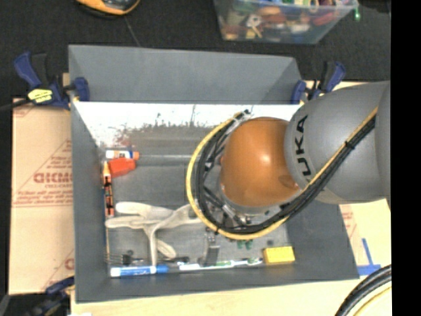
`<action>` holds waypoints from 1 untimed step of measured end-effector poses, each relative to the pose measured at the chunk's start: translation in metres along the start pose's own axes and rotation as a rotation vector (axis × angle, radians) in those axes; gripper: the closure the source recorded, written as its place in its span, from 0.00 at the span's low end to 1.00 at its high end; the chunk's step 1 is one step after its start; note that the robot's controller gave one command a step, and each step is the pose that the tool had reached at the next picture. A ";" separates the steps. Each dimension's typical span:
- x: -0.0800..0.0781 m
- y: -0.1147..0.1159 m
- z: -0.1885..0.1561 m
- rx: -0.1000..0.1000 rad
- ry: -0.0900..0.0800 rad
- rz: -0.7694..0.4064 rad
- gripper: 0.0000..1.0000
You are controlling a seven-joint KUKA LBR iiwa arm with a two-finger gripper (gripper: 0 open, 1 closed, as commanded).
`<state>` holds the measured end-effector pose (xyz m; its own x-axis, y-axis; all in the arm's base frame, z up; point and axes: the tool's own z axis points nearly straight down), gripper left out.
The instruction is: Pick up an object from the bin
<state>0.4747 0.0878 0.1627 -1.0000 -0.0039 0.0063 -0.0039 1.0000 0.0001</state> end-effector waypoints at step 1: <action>-0.002 0.000 -0.004 -0.001 -0.008 0.005 0.00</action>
Offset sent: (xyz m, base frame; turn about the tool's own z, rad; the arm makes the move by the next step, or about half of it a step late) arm 0.0726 0.0112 -0.0927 -0.1501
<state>0.4767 0.0874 0.1664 -1.0000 0.0008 -0.0017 0.0008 1.0000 0.0010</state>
